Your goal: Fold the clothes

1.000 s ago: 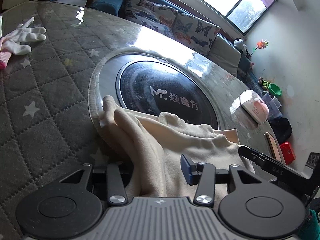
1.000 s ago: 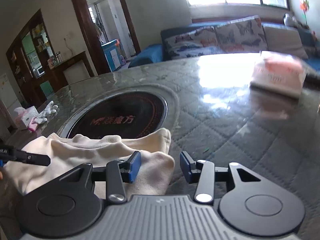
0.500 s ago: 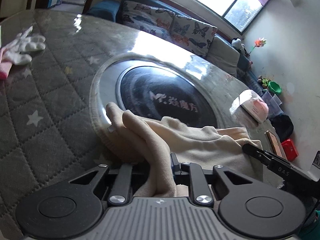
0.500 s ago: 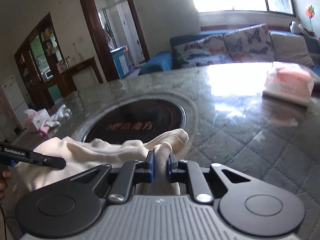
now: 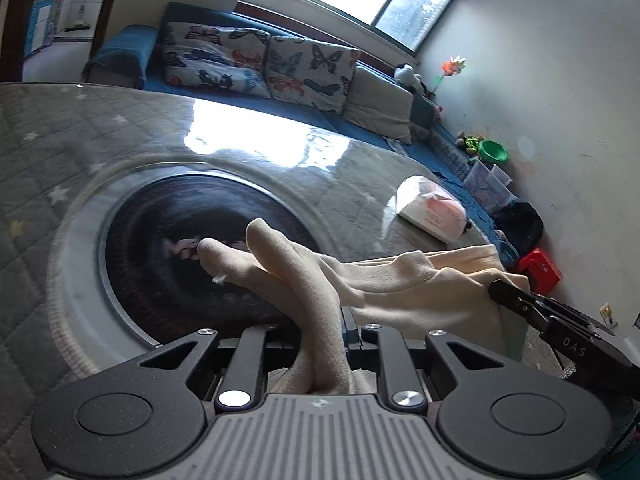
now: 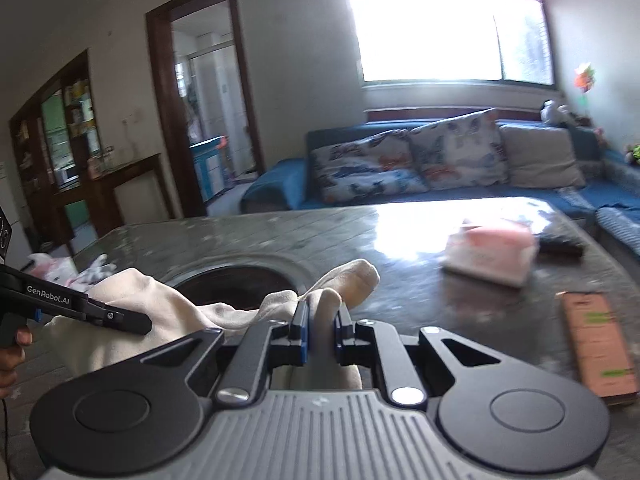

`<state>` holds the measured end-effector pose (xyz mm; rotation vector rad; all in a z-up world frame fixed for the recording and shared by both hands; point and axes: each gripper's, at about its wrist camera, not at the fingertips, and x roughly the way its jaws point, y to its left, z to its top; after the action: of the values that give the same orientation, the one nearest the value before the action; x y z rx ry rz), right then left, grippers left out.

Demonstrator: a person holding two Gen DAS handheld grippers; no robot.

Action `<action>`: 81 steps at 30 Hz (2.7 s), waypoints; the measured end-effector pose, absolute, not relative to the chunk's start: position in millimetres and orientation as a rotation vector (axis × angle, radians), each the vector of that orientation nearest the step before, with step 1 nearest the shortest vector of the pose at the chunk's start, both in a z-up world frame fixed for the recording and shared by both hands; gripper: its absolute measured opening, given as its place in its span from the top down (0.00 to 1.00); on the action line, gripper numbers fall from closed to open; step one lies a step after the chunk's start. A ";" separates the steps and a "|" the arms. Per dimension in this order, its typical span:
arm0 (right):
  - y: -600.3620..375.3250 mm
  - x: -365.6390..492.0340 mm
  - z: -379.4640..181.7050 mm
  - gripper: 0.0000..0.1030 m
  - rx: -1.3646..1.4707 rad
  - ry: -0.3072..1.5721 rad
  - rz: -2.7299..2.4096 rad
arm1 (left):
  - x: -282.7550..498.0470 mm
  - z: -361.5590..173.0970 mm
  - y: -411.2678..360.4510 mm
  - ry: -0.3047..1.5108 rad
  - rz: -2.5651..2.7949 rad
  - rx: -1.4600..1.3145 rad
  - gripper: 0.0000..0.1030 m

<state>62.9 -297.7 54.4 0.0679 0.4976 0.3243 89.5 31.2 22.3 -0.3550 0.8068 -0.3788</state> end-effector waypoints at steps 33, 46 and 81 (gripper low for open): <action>-410.1 80.0 40.5 0.90 0.083 0.500 0.065 | 154.0 14.3 -110.7 0.884 -0.534 -0.179 0.82; -415.3 89.9 38.5 0.90 0.067 0.504 0.043 | 165.2 12.0 -121.5 0.889 -0.526 -0.165 0.82; -421.8 111.7 6.1 0.88 -0.009 0.604 -0.039 | 169.7 -4.4 -119.1 0.930 -0.481 -0.142 0.79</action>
<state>111.7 -421.8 6.1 -0.0088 0.6044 -0.0388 169.7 -119.1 -4.4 -0.1418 0.9304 -0.4810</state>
